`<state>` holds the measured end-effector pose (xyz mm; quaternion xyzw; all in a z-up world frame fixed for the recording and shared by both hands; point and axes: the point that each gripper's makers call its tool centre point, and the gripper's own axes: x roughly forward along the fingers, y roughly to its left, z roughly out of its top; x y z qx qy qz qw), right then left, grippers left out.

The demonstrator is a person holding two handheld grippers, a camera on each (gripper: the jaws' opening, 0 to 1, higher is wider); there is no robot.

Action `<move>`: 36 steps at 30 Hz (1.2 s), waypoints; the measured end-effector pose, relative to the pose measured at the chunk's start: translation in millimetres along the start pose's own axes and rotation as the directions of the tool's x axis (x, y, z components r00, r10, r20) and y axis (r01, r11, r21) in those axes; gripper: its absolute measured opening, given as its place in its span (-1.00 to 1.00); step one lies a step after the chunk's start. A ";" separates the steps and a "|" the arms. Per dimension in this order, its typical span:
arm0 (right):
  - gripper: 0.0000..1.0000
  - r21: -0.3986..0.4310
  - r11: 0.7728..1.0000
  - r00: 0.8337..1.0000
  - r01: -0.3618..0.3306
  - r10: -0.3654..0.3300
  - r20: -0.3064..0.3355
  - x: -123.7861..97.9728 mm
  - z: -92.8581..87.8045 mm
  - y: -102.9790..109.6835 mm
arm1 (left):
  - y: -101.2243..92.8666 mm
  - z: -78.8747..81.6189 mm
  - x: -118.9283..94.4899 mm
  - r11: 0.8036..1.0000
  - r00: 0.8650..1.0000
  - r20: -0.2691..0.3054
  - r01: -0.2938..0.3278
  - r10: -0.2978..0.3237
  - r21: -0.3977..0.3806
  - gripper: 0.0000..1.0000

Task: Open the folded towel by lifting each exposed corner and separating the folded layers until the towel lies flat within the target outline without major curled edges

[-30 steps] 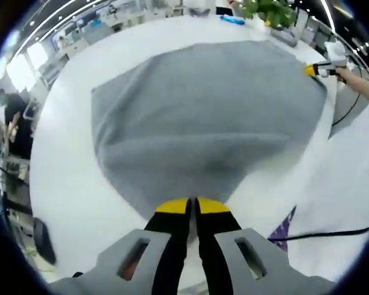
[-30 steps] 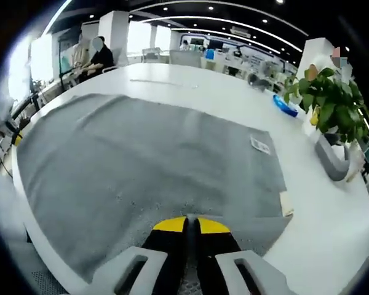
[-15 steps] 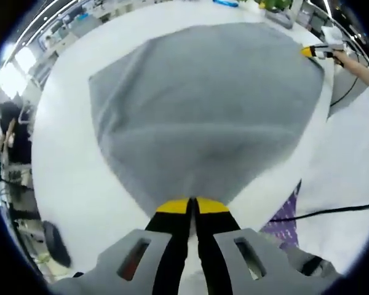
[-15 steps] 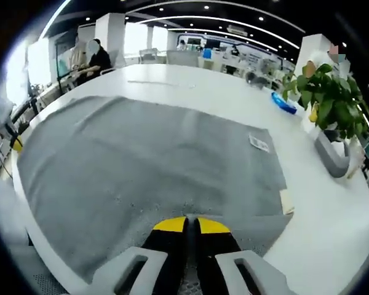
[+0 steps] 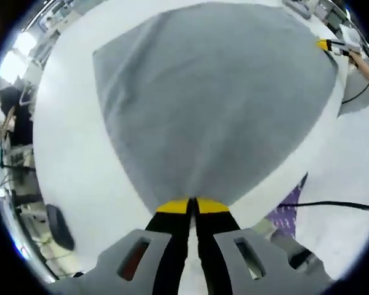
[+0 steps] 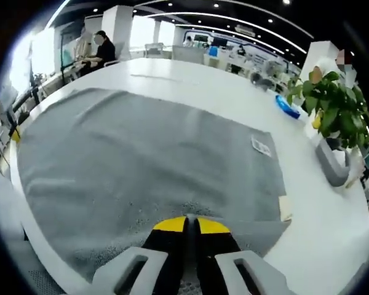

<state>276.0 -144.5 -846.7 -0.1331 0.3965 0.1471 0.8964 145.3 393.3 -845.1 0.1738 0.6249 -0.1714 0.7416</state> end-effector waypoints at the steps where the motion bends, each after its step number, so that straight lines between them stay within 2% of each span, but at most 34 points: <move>1: -0.98 0.027 1.000 1.000 -0.004 0.004 0.005 -0.7 0.3 0.3 | 0.5 -0.5 -0.5 0.999 1.000 -0.022 -0.017 0.018 0.049 -0.96; 4: -1.00 0.055 0.998 1.000 -0.012 0.012 0.006 -2.5 0.8 -1.3 | -1.3 0.8 -0.1 0.988 0.997 -0.055 -0.042 0.051 0.150 -0.97; 8: -1.00 0.002 0.999 0.999 0.034 -0.034 -0.002 -10.6 4.8 -10.2 | 0.2 0.0 -0.9 0.996 0.999 -0.027 -0.042 0.044 0.076 -0.97; 11: -1.00 0.032 0.998 0.998 0.049 -0.051 0.035 -22.9 15.8 -19.2 | 1.0 -0.1 -1.5 0.999 0.999 0.025 -0.026 0.026 0.019 -0.97; 15: -1.00 0.037 0.994 0.994 0.101 -0.102 0.046 -40.3 17.1 -37.3 | 2.8 -1.6 -2.0 0.999 0.998 0.063 0.004 -0.001 -0.039 -0.97; 21: -1.00 0.078 0.980 0.982 0.182 -0.185 0.034 -73.3 -0.8 -61.4 | 2.3 -2.8 -2.8 0.997 0.995 0.102 0.023 -0.015 -0.078 -0.97; 25: -1.00 0.128 0.964 0.972 0.232 -0.234 0.004 -92.1 -24.2 -75.8 | 1.5 -2.5 -3.2 0.995 0.991 0.136 0.025 -0.012 -0.095 -0.97; 30: -1.00 0.181 0.951 0.968 0.251 -0.251 -0.023 -98.9 -43.7 -79.3 | 1.0 -1.4 -3.1 0.995 0.989 0.144 0.027 -0.012 -0.099 -0.97; 33: -1.00 0.187 0.949 0.967 0.254 -0.251 -0.040 -98.0 -50.2 -77.5 | 1.0 -1.2 -3.1 0.994 0.989 0.146 0.029 -0.014 -0.102 -0.97; 36: -1.00 0.189 0.947 0.965 0.261 -0.250 -0.082 -96.5 -59.6 -75.1 | 1.1 -1.0 -3.0 0.992 0.988 0.152 0.033 -0.015 -0.119 -0.97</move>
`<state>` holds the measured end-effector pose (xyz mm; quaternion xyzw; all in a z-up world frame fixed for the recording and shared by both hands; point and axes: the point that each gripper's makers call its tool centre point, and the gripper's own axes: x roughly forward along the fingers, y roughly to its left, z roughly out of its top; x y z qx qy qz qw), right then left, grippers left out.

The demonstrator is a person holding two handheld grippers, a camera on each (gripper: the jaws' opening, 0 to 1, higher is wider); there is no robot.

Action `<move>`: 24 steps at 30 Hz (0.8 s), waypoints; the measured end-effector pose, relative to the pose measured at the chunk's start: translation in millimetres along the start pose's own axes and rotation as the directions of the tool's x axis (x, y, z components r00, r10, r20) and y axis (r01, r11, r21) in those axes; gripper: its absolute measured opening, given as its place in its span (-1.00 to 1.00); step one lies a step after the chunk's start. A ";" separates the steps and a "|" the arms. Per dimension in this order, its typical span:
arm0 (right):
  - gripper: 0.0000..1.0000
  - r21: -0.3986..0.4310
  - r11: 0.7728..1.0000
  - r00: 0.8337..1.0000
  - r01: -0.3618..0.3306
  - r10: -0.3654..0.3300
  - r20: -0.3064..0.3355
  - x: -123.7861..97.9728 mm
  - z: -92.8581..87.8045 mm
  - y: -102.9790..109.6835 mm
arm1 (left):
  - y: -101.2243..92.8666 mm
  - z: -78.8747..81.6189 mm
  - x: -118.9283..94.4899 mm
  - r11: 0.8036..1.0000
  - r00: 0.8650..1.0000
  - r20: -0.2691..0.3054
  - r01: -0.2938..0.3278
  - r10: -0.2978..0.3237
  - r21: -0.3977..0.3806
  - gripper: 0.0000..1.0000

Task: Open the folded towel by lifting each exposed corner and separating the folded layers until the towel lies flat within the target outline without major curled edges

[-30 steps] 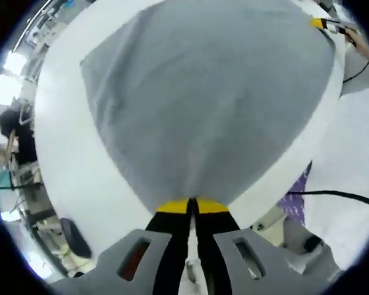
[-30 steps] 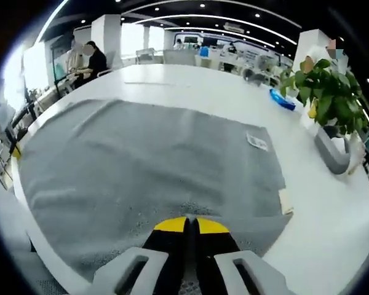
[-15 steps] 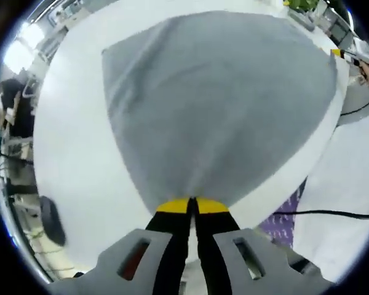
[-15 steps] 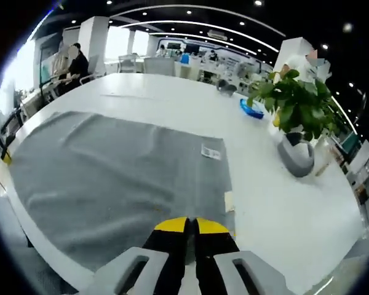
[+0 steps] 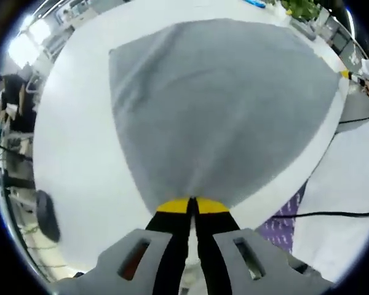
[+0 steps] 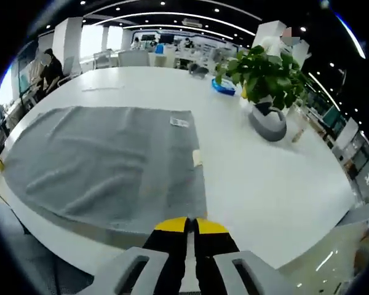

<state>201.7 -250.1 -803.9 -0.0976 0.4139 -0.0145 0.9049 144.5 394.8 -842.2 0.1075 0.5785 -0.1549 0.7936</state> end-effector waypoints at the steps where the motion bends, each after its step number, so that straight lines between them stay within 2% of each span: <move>1: -1.00 0.001 1.000 1.000 0.000 0.000 -0.003 0.3 -0.9 0.0 | 0.0 0.0 0.0 1.000 1.000 0.001 0.000 0.000 -0.003 -0.97; 9: -1.00 0.026 1.000 0.996 0.001 0.001 -0.093 2.0 -28.7 0.5 | -0.3 0.5 -0.2 1.000 1.000 0.013 -0.014 0.014 -0.004 -0.97; 15: -1.00 0.047 0.999 0.992 -0.008 0.014 -0.124 5.7 -42.7 1.8 | 0.2 0.3 -0.2 1.000 0.999 0.032 -0.012 0.012 -0.013 -0.97; 24: -1.00 0.008 1.000 0.989 -0.006 0.007 -0.151 10.8 -49.5 2.8 | -0.5 0.3 0.0 1.000 0.999 0.029 -0.026 0.026 -0.002 -0.97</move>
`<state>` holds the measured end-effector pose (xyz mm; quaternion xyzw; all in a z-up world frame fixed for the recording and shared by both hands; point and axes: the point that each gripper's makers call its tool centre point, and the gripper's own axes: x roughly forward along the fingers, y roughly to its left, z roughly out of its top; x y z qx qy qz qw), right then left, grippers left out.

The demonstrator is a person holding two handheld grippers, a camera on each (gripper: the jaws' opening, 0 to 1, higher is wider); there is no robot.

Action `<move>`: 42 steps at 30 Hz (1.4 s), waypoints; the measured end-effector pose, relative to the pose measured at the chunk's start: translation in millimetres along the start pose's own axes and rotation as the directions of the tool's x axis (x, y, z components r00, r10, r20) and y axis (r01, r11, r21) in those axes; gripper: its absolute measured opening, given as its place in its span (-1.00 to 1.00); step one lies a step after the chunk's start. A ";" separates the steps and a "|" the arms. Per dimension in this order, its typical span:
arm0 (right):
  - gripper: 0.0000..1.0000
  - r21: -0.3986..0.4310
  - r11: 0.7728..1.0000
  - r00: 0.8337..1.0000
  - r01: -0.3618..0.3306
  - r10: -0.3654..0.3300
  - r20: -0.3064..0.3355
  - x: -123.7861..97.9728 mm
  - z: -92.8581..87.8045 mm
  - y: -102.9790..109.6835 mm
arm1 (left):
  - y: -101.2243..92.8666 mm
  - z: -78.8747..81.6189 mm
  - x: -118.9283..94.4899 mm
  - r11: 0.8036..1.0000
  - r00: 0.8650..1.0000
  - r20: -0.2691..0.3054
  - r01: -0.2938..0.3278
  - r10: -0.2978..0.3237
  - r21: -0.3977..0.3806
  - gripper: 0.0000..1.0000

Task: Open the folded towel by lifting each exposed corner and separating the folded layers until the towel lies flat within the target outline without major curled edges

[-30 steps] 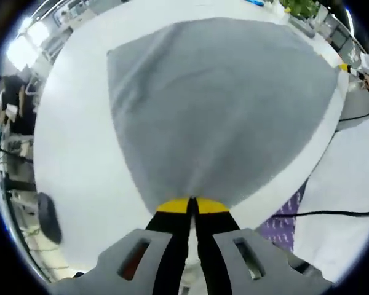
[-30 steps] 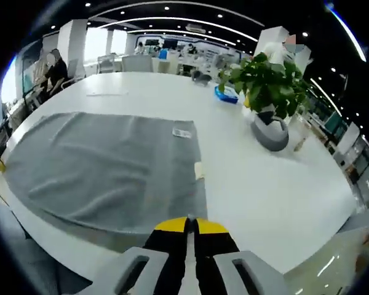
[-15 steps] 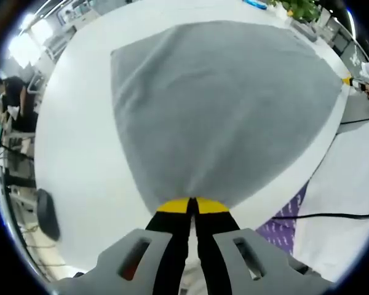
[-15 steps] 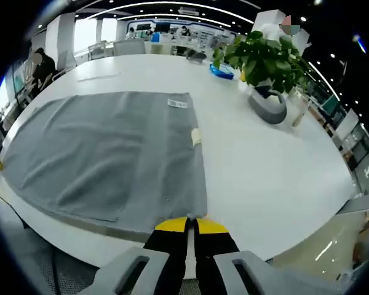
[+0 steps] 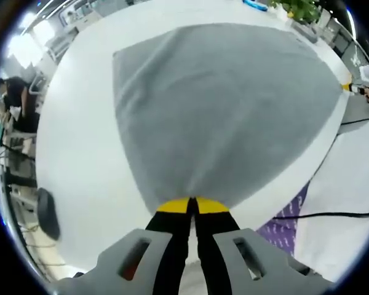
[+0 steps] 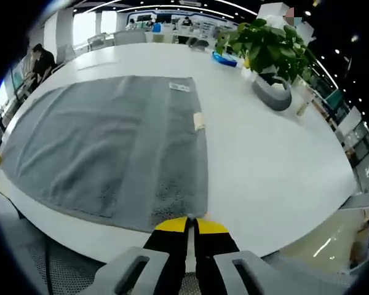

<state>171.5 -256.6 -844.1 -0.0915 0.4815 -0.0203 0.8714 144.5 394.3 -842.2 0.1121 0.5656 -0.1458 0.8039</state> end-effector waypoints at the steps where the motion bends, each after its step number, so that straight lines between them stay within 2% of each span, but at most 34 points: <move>1: -1.00 -0.001 1.000 1.000 0.001 -0.001 -0.001 -0.3 -0.1 0.0 | 0.2 -0.1 0.0 1.000 1.000 0.000 -0.002 0.002 0.000 -0.97; 8: -0.99 -0.043 0.999 1.000 -0.007 0.007 0.002 1.6 0.4 3.6 | 0.9 -0.5 0.0 1.000 1.000 0.021 -0.002 0.002 -0.001 -0.97; 14: -0.97 -0.018 0.999 0.999 -0.031 0.031 0.009 2.1 0.0 1.4 | 1.3 -0.2 -0.1 1.000 0.999 0.040 -0.009 0.009 -0.007 -0.96; 17: -0.78 0.009 0.998 0.998 -0.056 0.056 0.016 1.2 -1.0 4.2 | 1.3 1.9 0.2 0.998 0.996 0.083 -0.017 0.022 -0.060 -0.95; 18: -0.77 0.027 0.998 0.998 -0.053 0.053 0.020 -3.1 0.1 3.3 | 0.8 3.3 0.2 0.997 0.993 0.114 -0.015 0.024 -0.075 -0.95; 21: -0.78 0.015 0.999 0.995 -0.031 0.030 0.096 -11.6 15.7 -2.6 | 1.8 3.5 -1.6 0.989 0.984 0.173 -0.024 0.050 -0.149 -0.89; 24: -0.63 -0.061 0.998 0.980 -0.023 0.035 0.195 -28.9 41.1 -10.9 | -1.2 3.5 -8.4 0.984 0.976 0.204 -0.042 0.077 -0.173 -0.59; 25: -0.56 -0.085 0.995 0.963 -0.047 0.068 0.261 -39.7 57.4 -15.6 | -13.8 18.1 -25.9 0.984 0.947 0.314 -0.016 0.072 -0.175 -0.56; 26: -0.49 -0.079 0.995 0.957 -0.054 0.075 0.281 -42.6 61.3 -16.2 | -17.1 21.2 -30.0 0.984 0.940 0.335 -0.007 0.067 -0.176 -0.57; 27: -0.43 -0.069 0.996 0.947 -0.060 0.078 0.313 -49.5 68.2 -20.2 | -25.4 33.6 -45.8 0.979 0.913 0.403 0.026 0.058 -0.200 -0.54; 29: -0.41 -0.095 0.992 0.924 -0.081 0.110 0.365 -58.3 78.5 -20.8 | -27.9 46.7 -61.4 0.976 0.880 0.469 0.026 0.081 -0.217 -0.45; 30: -0.41 -0.113 0.989 0.897 -0.098 0.137 0.420 -66.0 88.1 -19.4 | -30.3 57.6 -73.2 0.979 0.850 0.519 0.017 0.093 -0.204 -0.37; 31: -0.38 -0.120 0.986 0.884 -0.114 0.156 0.440 -70.2 92.1 -17.9 | -33.3 67.0 -84.3 0.980 0.821 0.560 0.011 0.106 -0.201 -0.31; 33: -0.26 -0.158 0.978 0.860 -0.139 0.198 0.470 -78.1 100.4 -13.4 | -39.1 77.1 -96.3 0.983 0.795 0.597 0.005 0.108 -0.185 -0.21; 34: -0.19 -0.191 0.971 0.842 -0.144 0.221 0.491 -83.1 105.8 -10.5 | -43.7 84.7 -104.2 0.985 0.773 0.625 -0.004 0.111 -0.171 -0.16; 36: -0.05 -0.221 0.963 0.824 -0.152 0.247 0.510 -87.0 111.6 -8.1 | -50.1 92.6 -112.2 0.988 0.751 0.651 -0.013 0.112 -0.155 -0.04; 37: 0.00 -0.252 0.955 0.801 -0.159 0.274 0.533 -91.3 116.1 -6.4 | -55.5 97.1 -116.8 0.988 0.738 0.665 -0.020 0.117 -0.151 0.01; 38: 0.07 -0.272 0.947 0.782 -0.169 0.297 0.548 -96.0 119.2 -4.0 | -56.6 98.2 -117.6 0.988 0.735 0.668 -0.022 0.118 -0.150 0.07; 39: 0.15 -0.284 0.937 0.759 -0.202 0.334 0.559 -102.2 122.3 0.6 | -63.2 104.6 -121.9 0.988 0.714 0.690 -0.020 0.121 -0.153 0.14; 41: 0.43 -0.299 0.921 0.724 -0.250 0.383 0.574 -110.4 126.2 5.2 | -71.2 108.2 -123.6 0.988 0.707 0.697 -0.010 0.116 -0.155 0.21; 42: 0.56 -0.314 0.909 0.698 -0.274 0.413 0.585 -116.2 128.3 7.7 | -76.7 111.2 -125.2 0.988 0.699 0.705 -0.010 0.118 -0.155 0.25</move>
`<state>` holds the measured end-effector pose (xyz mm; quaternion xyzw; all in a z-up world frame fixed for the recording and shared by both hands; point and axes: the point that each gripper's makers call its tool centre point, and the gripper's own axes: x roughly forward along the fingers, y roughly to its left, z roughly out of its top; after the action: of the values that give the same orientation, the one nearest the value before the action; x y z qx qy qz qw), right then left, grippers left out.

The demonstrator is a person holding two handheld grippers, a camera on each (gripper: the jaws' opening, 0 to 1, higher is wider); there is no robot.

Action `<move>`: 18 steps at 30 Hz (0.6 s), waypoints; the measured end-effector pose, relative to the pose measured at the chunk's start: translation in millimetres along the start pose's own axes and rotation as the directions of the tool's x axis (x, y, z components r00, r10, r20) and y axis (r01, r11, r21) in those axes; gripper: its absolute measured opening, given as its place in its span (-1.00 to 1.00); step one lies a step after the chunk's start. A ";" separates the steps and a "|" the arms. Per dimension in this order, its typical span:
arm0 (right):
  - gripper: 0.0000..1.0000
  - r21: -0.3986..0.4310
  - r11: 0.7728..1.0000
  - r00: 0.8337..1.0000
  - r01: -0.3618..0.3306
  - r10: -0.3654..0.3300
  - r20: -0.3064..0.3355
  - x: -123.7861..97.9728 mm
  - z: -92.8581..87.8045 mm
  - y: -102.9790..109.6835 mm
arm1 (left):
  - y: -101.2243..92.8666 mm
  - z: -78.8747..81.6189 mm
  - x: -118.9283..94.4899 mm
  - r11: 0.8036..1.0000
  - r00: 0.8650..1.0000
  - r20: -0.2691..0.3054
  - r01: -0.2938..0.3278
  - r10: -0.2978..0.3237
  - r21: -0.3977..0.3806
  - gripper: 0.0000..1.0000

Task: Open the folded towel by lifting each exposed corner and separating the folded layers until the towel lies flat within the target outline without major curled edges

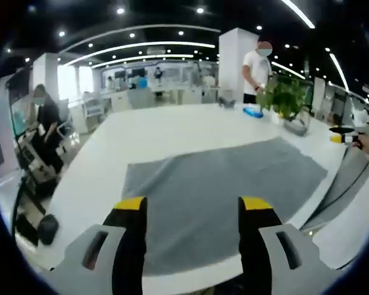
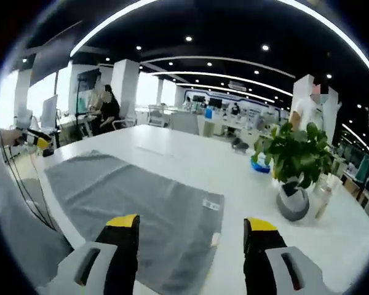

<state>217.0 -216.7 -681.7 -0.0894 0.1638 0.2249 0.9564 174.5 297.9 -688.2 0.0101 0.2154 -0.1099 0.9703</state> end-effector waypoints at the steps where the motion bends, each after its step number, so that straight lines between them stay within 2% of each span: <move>1: 0.66 -0.017 1.000 1.000 -0.019 0.019 0.023 -2.1 4.2 1.1 | -5.4 2.3 -0.3 1.000 1.000 0.010 -0.005 0.005 0.004 0.29; 5: 0.99 -0.019 0.997 0.995 -0.070 0.071 0.063 -8.5 13.8 10.7 | -24.4 8.8 -5.3 1.000 0.999 0.040 -0.008 0.008 0.009 0.62; 7: 0.99 -0.009 0.995 0.993 -0.098 0.099 0.071 -10.7 15.0 14.7 | -34.9 12.5 -10.5 1.000 0.998 0.064 -0.010 0.010 0.003 0.78; 10: 0.99 -0.004 0.995 0.992 -0.102 0.102 0.071 -13.2 13.2 10.0 | -47.4 16.3 -19.1 1.000 0.995 0.098 -0.018 0.019 -0.009 0.99; 13: 0.99 0.003 0.992 0.988 -0.122 0.122 0.096 -13.3 16.6 9.9 | -55.2 18.2 -26.8 0.999 0.992 0.118 -0.031 0.033 -0.012 0.99; 14: 0.99 -0.010 0.992 0.985 -0.122 0.122 0.122 -15.5 20.2 8.0 | -58.9 18.3 -30.0 0.999 0.991 0.126 -0.037 0.039 -0.015 0.99; 18: 0.99 0.000 0.989 0.980 -0.145 0.143 0.141 -22.7 22.1 6.6 | -73.2 19.3 -38.1 0.998 0.989 0.138 -0.048 0.052 -0.035 0.99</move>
<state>200.8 -214.6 -653.8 -0.0564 0.1030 0.2984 0.9472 133.0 233.2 -652.6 -0.0075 0.1487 -0.0825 0.9854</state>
